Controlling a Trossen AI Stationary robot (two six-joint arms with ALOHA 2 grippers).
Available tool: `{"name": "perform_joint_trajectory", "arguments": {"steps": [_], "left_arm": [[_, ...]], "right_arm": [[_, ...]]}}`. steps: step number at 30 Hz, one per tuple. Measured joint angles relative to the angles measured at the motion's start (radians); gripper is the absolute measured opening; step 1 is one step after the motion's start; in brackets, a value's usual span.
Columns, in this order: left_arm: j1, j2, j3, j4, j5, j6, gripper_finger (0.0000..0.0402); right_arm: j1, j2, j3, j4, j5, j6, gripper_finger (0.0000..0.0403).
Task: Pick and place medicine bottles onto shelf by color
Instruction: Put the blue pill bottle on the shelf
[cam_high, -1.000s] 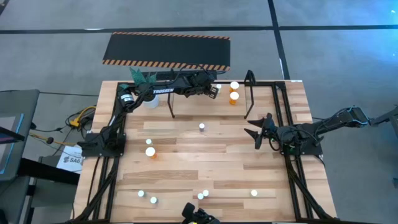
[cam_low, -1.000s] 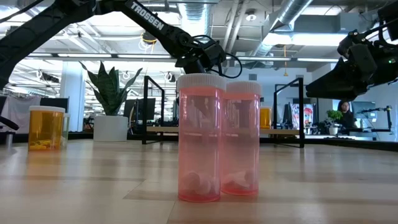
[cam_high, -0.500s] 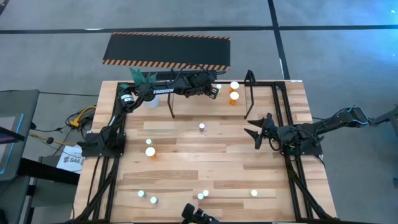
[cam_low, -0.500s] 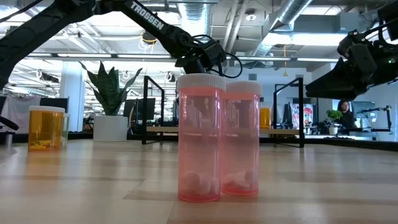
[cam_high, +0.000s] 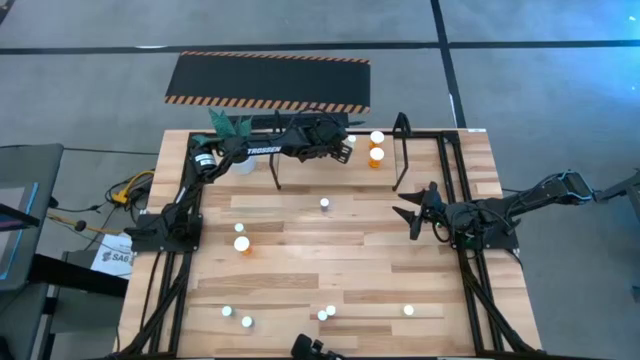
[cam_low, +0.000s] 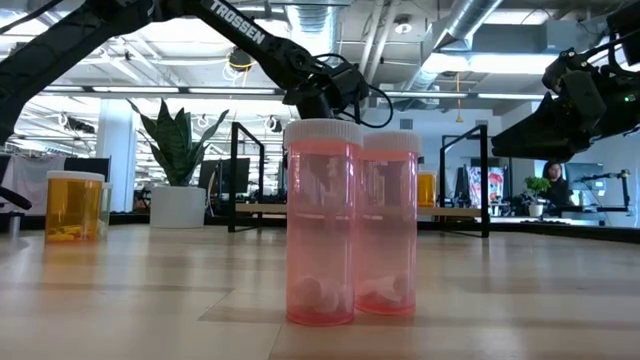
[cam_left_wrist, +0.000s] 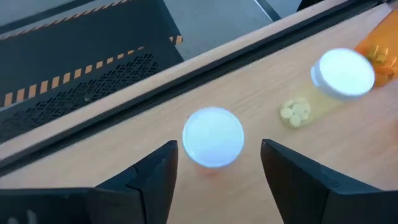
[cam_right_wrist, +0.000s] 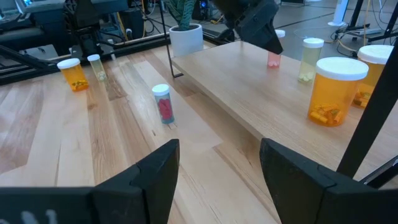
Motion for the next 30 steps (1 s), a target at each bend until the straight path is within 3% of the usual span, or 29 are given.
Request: {"name": "perform_joint_trajectory", "arguments": {"steps": [13,23,30], "left_arm": [[-0.010,-0.048,0.001,-0.079,0.073,-0.018,0.0225],[-0.048,-0.101,0.001,-0.294,0.335,-0.162,0.0225],[-0.152,-0.106,0.000,-0.386,0.287,-0.243,0.0225]], "right_arm": [[0.000,0.000,0.000,-0.004,0.000,0.000,0.0244],[0.000,0.000,0.000,-0.021,0.000,0.000,0.0244],[0.000,0.000,0.000,-0.022,0.000,0.000,0.0244]]}}
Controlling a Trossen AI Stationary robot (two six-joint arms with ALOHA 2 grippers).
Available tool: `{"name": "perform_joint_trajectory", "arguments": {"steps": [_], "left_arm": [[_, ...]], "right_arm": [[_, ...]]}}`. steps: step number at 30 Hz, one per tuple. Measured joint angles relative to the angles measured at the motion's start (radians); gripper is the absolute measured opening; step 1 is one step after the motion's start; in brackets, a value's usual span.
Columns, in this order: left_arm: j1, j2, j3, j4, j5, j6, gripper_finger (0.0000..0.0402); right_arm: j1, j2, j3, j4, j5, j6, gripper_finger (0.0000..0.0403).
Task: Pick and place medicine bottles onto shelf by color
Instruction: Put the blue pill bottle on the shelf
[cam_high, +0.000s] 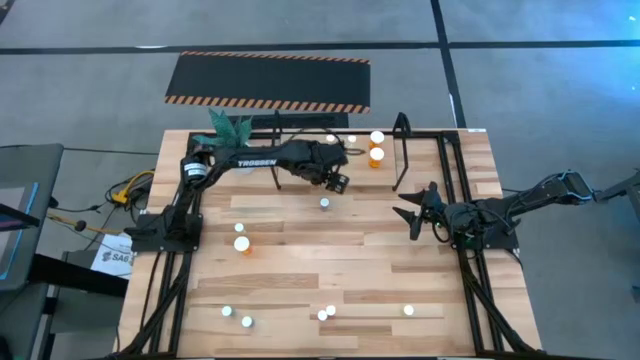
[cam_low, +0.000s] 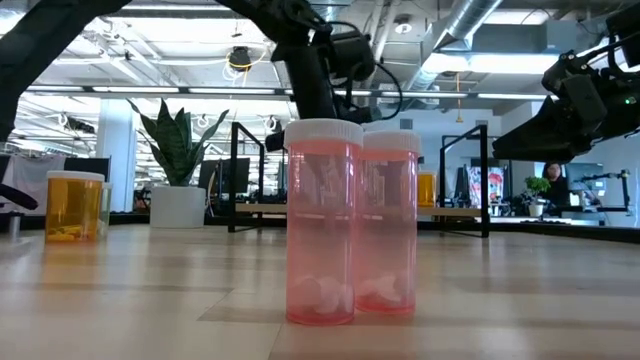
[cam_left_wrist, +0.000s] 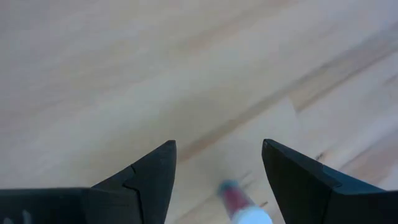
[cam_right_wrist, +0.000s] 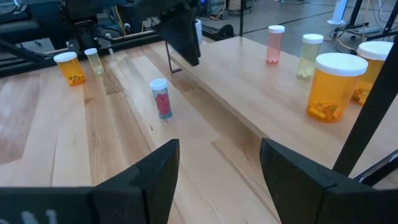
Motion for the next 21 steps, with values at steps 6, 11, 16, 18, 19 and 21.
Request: {"name": "perform_joint_trajectory", "arguments": {"steps": [6,11,16,18,19,21], "left_arm": [[-0.078,0.000,0.000,-0.020,-0.089,-0.041,0.0225],[-0.130,0.000,0.000,-0.026,-0.172,-0.105,0.0225],[-0.152,0.008,0.000,-0.032,-0.201,-0.149,0.0225],[-0.157,0.008,-0.015,-0.026,-0.201,-0.173,0.0225],[-0.160,0.008,-0.031,-0.006,-0.201,-0.181,0.0225],[-0.163,0.010,-0.051,0.004,-0.201,-0.195,0.0225]], "right_arm": [[0.000,0.000,0.000,0.001,0.000,0.000,0.0244],[0.000,0.000,0.000,0.000,0.000,0.000,0.0244],[0.000,0.000,0.000,0.001,0.000,0.000,0.0244],[0.000,0.000,0.000,0.001,0.000,0.000,0.0244],[0.000,0.000,0.000,0.001,0.000,0.000,0.0244],[0.000,0.000,0.000,0.002,0.000,0.000,0.0244]]}}
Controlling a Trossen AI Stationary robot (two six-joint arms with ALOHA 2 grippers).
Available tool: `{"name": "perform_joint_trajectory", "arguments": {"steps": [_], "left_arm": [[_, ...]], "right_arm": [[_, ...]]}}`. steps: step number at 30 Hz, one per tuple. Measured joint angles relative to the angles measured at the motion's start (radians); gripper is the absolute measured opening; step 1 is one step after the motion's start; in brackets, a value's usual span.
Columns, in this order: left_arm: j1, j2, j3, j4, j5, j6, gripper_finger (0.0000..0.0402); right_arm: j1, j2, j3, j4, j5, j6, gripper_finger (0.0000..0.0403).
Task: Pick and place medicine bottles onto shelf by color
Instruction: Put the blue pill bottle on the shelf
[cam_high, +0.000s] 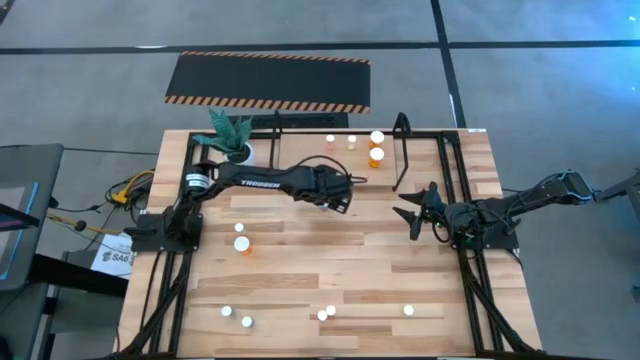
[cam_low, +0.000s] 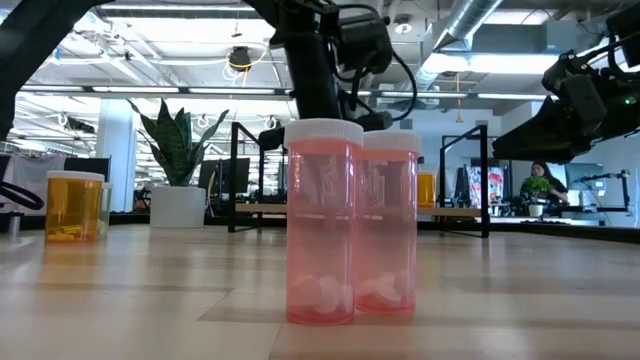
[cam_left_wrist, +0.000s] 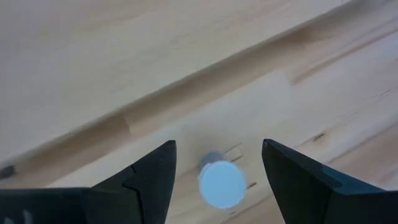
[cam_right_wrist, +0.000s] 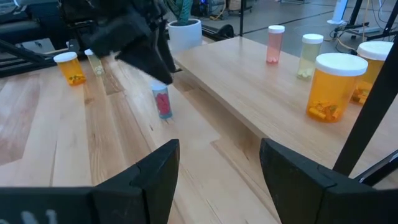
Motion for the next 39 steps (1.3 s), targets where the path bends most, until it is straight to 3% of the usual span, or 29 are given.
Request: {"name": "perform_joint_trajectory", "arguments": {"steps": [10,25,39], "left_arm": [[0.000,0.053,-0.001,0.010,0.065,-0.066,0.0225],[-0.002,0.068,0.001,-0.026,0.055,-0.111,0.0219],[-0.004,0.068,0.001,-0.030,0.044,-0.116,0.0126]], "right_arm": [[0.000,0.000,0.000,-0.001,0.000,0.000,0.0244],[0.000,0.000,0.000,-0.018,0.000,0.000,0.0244],[0.000,0.000,0.000,-0.020,0.000,0.000,0.0244]]}}
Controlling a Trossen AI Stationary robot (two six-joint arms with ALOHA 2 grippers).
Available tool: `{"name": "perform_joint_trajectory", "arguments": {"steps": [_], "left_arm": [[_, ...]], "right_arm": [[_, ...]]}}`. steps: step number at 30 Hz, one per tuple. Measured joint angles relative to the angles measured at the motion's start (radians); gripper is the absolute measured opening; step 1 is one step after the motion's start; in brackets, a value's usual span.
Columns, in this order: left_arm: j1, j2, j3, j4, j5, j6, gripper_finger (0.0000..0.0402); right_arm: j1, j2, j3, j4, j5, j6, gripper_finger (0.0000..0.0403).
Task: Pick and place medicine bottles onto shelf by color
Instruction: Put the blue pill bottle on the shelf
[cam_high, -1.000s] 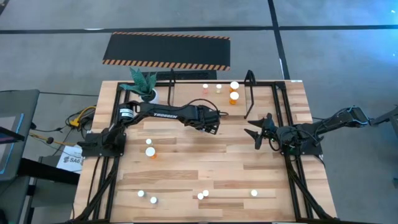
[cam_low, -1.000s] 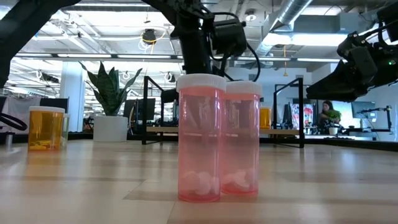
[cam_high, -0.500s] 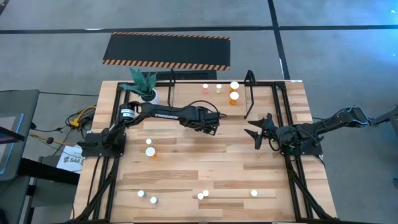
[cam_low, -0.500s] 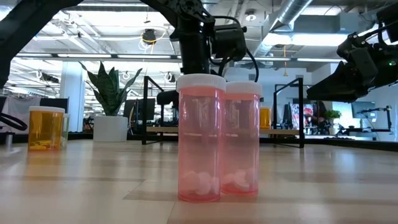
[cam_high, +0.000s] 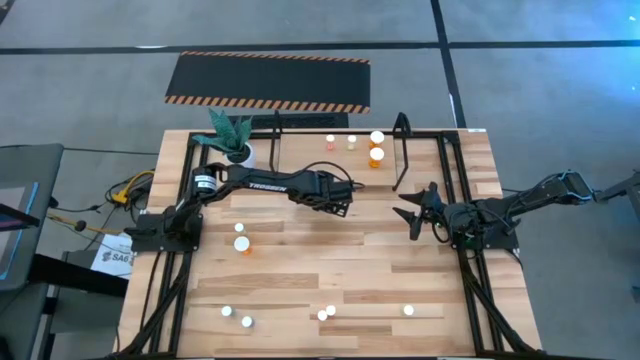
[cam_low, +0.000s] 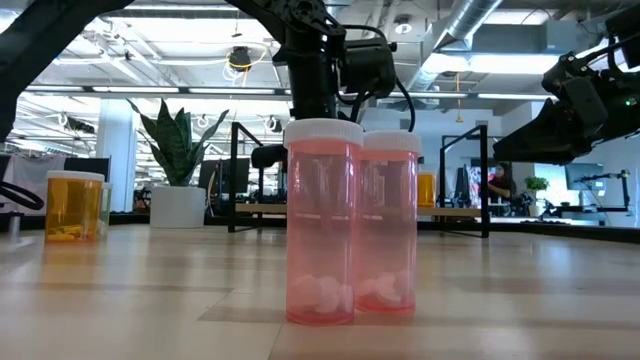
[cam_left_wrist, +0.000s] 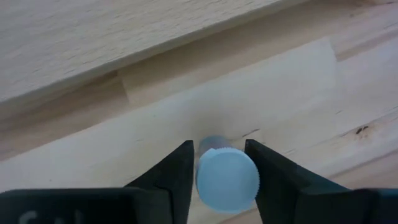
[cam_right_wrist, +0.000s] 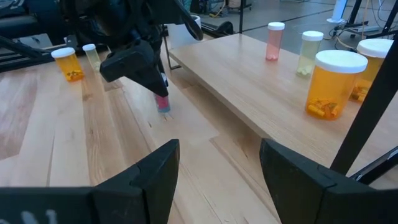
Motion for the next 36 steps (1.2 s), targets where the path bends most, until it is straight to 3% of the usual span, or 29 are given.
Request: {"name": "perform_joint_trajectory", "arguments": {"steps": [11,23,28,36], "left_arm": [[0.000,0.000,0.001,-0.021,0.000,-0.006,0.0117],[0.012,0.000,0.127,-0.176,-0.065,0.022,0.0117],[0.056,0.000,0.159,-0.199,-0.079,0.074,0.0117],[0.165,-0.015,0.160,-0.205,-0.021,0.141,0.0103]], "right_arm": [[0.000,0.000,0.000,-0.001,0.000,0.000,0.0244],[0.000,0.000,0.000,-0.001,0.000,0.000,0.0244],[0.000,0.000,0.000,-0.001,0.000,0.000,0.0244],[0.000,0.000,0.000,-0.001,0.000,0.000,0.0244]]}}
